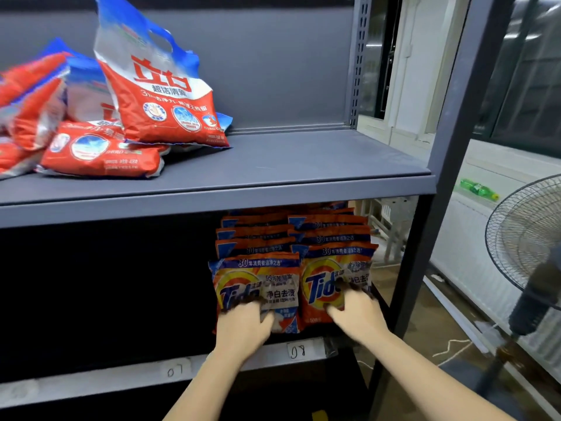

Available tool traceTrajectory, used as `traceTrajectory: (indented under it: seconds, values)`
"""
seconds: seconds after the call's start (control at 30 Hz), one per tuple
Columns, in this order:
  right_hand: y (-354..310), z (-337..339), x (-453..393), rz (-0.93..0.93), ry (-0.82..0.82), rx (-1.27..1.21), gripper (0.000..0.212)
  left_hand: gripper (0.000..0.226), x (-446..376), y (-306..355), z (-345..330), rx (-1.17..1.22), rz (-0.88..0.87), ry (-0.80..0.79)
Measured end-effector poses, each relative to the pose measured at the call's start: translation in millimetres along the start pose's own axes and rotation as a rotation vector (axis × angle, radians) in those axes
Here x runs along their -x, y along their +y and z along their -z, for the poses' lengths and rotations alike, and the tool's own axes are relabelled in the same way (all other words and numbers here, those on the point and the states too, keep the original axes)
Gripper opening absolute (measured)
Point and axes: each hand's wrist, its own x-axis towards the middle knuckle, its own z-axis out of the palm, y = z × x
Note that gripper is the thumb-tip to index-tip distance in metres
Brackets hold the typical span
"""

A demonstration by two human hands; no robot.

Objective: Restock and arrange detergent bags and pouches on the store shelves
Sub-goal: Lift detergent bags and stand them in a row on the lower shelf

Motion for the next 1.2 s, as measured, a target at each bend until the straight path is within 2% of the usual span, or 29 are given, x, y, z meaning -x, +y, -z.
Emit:
traceTrajectory:
  seconds: [0.1, 0.2, 0.3, 0.43, 0.63, 0.73, 0.87, 1.0, 1.1, 1.2]
  values:
    - [-27, 21, 10, 0.082, 0.032, -0.042, 0.044, 0.034, 12, 3, 34, -0.030, -0.020, 0.103]
    - [-62, 45, 21, 0.226, 0.060, -0.079, 0.048, 0.033, 26, 2, 79, 0.020, -0.065, 0.252]
    - [-99, 75, 35, 0.394, 0.115, -0.166, 0.029, 0.034, 38, -3, 134, 0.118, -0.070, 0.395]
    - [-149, 114, 53, 0.527, 0.178, -0.307, 0.027, 0.034, 48, -12, 198, 0.189, -0.074, 0.582]
    - [-211, 158, 49, 0.667, 0.279, -0.496, 0.028, 0.027, 29, -49, 267, 0.268, 0.080, 0.737]
    - [-239, 169, 28, 0.618, 0.273, -0.559, 0.027, 0.023, 10, -79, 290, 0.306, 0.133, 0.733]
    - [-276, 176, -11, 0.537, 0.222, -0.576, 0.015, 0.029, -26, -122, 307, 0.353, 0.186, 0.631]
    - [-309, 172, -53, 0.424, 0.131, -0.593, 0.029, 0.045, -65, -158, 311, 0.350, 0.213, 0.504]
    - [-330, 166, -85, 0.302, 0.108, -0.591, 0.039, 0.047, -93, -177, 310, 0.363, 0.242, 0.413]
    - [-346, 162, -115, 0.213, 0.128, -0.581, 0.029, 0.051, -121, -191, 311, 0.397, 0.232, 0.349]
